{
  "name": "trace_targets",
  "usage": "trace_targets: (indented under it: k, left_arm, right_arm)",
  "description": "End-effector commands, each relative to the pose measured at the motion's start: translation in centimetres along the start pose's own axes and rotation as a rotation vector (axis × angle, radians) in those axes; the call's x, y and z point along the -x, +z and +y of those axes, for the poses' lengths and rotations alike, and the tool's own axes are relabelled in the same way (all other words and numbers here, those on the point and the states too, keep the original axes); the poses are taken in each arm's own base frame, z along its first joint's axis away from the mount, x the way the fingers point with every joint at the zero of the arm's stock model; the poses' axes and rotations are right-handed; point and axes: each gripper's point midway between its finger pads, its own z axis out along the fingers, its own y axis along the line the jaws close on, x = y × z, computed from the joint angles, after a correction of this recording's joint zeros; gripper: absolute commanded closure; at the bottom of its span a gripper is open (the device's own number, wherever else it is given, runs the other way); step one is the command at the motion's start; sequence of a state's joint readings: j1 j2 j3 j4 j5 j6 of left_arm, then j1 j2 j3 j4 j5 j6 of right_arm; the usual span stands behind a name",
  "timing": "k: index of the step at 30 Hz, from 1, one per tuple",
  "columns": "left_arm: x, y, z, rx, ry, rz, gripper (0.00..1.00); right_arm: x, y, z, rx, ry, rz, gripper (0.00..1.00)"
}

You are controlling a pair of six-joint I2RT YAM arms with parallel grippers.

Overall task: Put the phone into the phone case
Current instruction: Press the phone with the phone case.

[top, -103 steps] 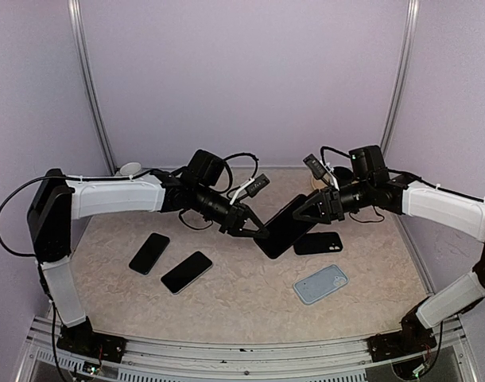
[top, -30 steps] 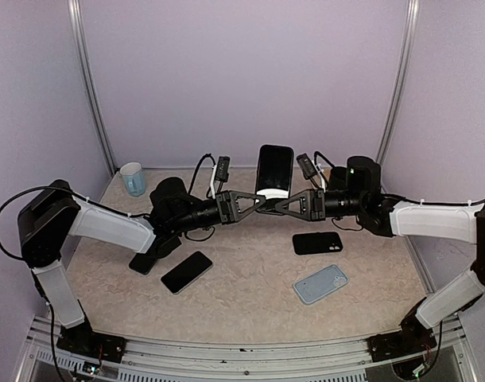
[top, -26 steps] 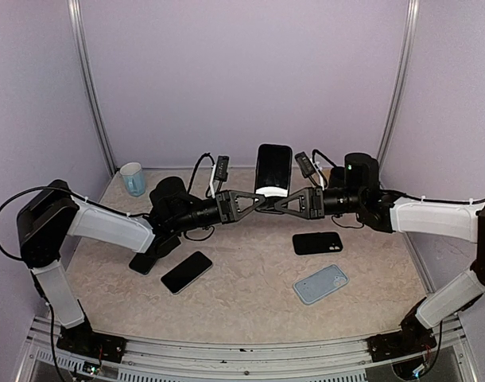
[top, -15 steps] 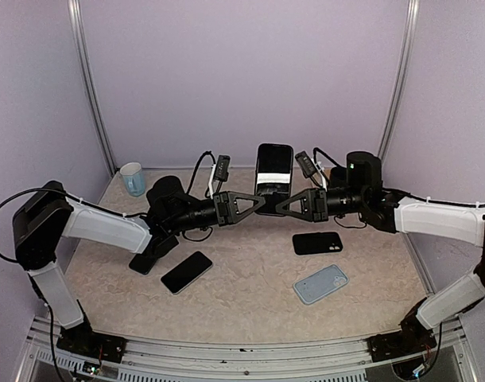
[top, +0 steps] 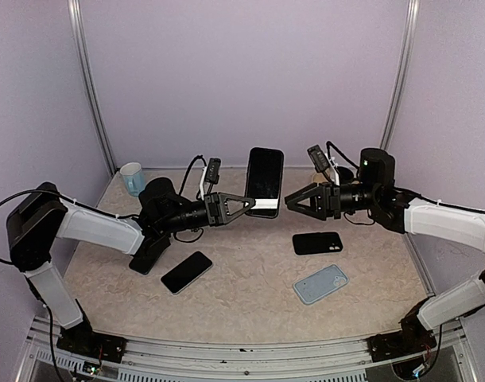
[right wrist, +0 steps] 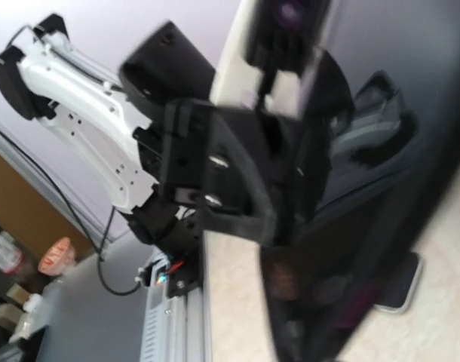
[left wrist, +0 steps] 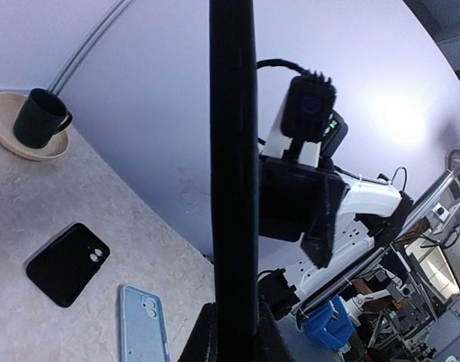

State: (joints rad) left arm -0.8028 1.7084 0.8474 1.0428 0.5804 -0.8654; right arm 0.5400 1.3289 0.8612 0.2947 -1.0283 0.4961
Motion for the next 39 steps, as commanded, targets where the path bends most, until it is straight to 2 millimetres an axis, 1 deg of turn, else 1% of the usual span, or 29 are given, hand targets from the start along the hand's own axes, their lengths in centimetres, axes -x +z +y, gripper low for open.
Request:
trace_targets:
  k: [1, 4, 9, 11, 18, 21, 24, 27, 31, 35, 37, 39]
  left_arm:
    - [2.0, -0.6, -1.3, -0.015, 0.036, -0.070, 1.00]
    - [1.8, -0.5, -1.3, -0.019, 0.028, -0.073, 1.00]
    - [1.5, -0.2, -1.5, -0.034, 0.019, -0.077, 1.00]
    - [1.4, -0.1, -1.4, -0.035, 0.016, -0.078, 1.00]
    - [1.2, 0.2, -1.0, -0.024, 0.004, -0.086, 1.00]
    - [1.2, 0.2, -0.7, -0.014, -0.004, -0.098, 1.00]
    - [1.3, 0.0, -0.5, -0.003, -0.014, -0.113, 1.00]
    - [1.4, 0.0, -0.3, 0.000, -0.020, -0.121, 1.00]
    - [1.5, 0.0, -0.2, 0.005, -0.023, -0.128, 1.00]
    - [1.5, 0.1, -0.2, -0.001, -0.032, -0.128, 1.00]
    - [1.4, 0.0, -0.2, -0.003, -0.037, -0.129, 1.00]
    - [1.4, 0.0, -0.2, -0.006, -0.043, -0.130, 1.00]
  right_arm:
    - [1.7, -0.7, 0.4, -0.005, -0.043, -0.050, 0.40]
    - [2.4, -0.4, -1.8, -0.104, 0.004, -0.074, 0.30]
    - [2.9, 0.0, -4.9, -0.206, 0.090, -0.097, 0.23]
    - [3.0, 0.2, -5.3, -0.212, 0.111, -0.107, 0.23]
    - [3.1, 2.0, -5.4, -0.184, 0.123, -0.099, 0.24]
    - [3.0, 2.5, -5.3, -0.170, 0.130, -0.102, 0.27]
    - [2.9, 2.9, -4.9, -0.148, 0.128, -0.112, 0.31]
    - [2.8, 3.3, -4.5, -0.133, 0.121, -0.115, 0.37]
    - [2.6, 3.6, -4.3, -0.120, 0.122, -0.111, 0.48]
    - [2.5, 3.9, -4.3, -0.108, 0.122, -0.111, 0.54]
    - [2.5, 3.9, -4.4, -0.105, 0.127, -0.113, 0.61]
    - [2.6, 4.0, -4.2, -0.096, 0.124, -0.117, 0.69]
